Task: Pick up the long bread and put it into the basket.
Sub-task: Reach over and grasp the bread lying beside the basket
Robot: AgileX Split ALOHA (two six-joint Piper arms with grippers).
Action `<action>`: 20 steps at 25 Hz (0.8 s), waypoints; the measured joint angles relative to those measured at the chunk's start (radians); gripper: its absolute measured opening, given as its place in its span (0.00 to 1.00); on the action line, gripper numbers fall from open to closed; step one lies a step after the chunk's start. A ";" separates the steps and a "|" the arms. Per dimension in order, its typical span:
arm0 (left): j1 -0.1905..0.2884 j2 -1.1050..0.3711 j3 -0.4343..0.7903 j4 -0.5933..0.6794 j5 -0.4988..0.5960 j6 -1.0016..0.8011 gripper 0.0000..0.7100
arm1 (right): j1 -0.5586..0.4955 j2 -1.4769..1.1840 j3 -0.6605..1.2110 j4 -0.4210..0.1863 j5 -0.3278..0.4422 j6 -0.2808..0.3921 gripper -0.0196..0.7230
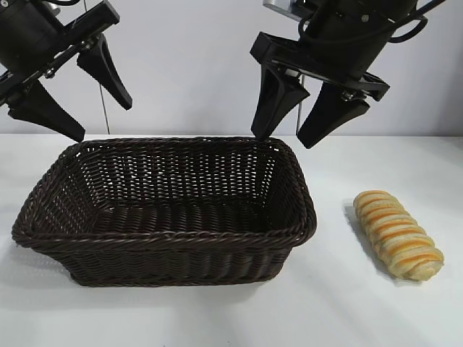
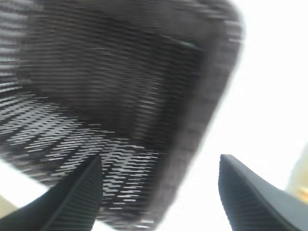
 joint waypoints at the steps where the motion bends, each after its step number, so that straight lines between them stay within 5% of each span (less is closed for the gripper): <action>1: 0.000 0.000 0.000 0.000 0.000 0.000 0.68 | 0.000 0.000 0.000 -0.041 0.002 0.031 0.69; 8: 0.000 0.000 0.000 0.000 -0.001 0.000 0.68 | -0.019 0.000 0.000 -0.229 0.022 0.159 0.69; 20: 0.000 0.000 0.000 0.000 -0.004 0.005 0.68 | -0.166 0.000 0.000 -0.251 0.041 0.167 0.69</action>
